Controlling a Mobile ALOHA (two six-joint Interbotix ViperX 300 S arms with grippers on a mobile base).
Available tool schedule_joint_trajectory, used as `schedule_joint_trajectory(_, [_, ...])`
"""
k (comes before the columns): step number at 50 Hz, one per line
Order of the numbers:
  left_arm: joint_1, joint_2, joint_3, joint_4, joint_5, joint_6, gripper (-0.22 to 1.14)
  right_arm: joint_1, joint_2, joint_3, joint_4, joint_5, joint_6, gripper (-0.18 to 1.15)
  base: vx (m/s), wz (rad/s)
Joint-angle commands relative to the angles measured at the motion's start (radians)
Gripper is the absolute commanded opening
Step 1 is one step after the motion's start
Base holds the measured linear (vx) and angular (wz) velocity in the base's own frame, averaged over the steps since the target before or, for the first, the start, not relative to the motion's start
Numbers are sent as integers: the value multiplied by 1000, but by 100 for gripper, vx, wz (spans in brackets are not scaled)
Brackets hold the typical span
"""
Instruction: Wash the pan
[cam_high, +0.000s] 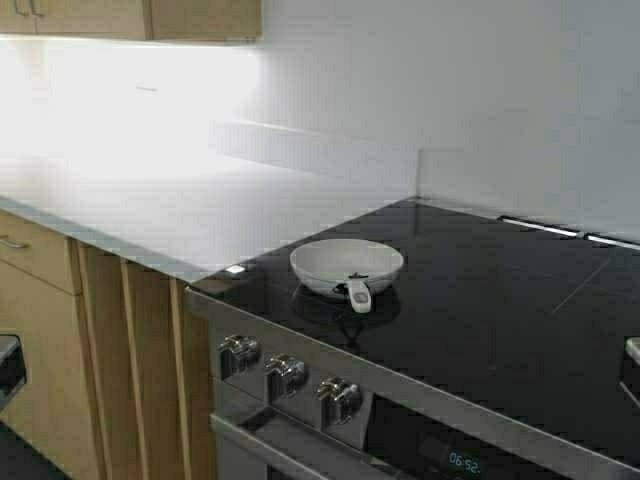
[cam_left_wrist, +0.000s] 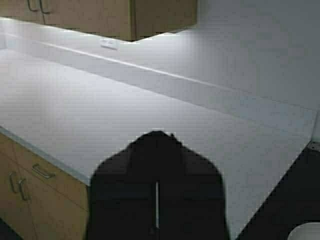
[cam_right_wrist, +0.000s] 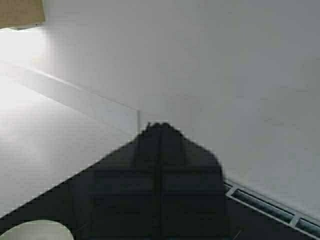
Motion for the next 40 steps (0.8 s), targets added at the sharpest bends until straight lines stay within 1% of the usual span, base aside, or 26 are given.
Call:
schedule_joint_trajectory(1, [8,2,12,3,-3,-35,0,-5,11,2,5,-6,8,7,0,0])
schedule_joint_trajectory(3, [6,-2,9,5,-3,-54,12,-5,11,3,3,-8,11,9,0,0])
schedule_joint_trajectory(6, [3,2,8,5,-5,-87,32,-5,11,5,5,-9,15,8,0,0])
schedule_joint_trajectory(10, [-6,9,9,12,-5,-132,63,-5,11,3,2,-11,21,6,0,0])
schedule_joint_trajectory(11, [-14,15,9,18,-5,-149,74,-5,11,5,2,-11,21,6,0,0])
schedule_joint_trajectory(12, [-20,18,9,18,-5,-158,82,-5,11,5,3,-11,21,6,0,0])
schedule_joint_trajectory(14, [-37,25,11,23,-5,-184,95,-5,11,5,2,-11,21,6,0,0])
schedule_joint_trajectory(16, [-58,35,11,21,-5,-212,103,-5,11,6,0,-11,20,6,1,0])
schedule_joint_trajectory(18, [-81,48,12,21,-5,-242,105,-3,11,6,-2,-11,20,6,1,-1])
schedule_joint_trajectory(24, [-141,110,28,21,-32,-348,100,-5,12,9,-3,-12,20,6,0,0])
schedule_joint_trajectory(35, [-206,305,106,21,-232,-548,100,-3,12,11,-3,-12,20,6,0,0])
schedule_joint_trajectory(40, [-233,410,121,26,-333,-615,100,-5,12,14,-5,-12,17,6,0,0])
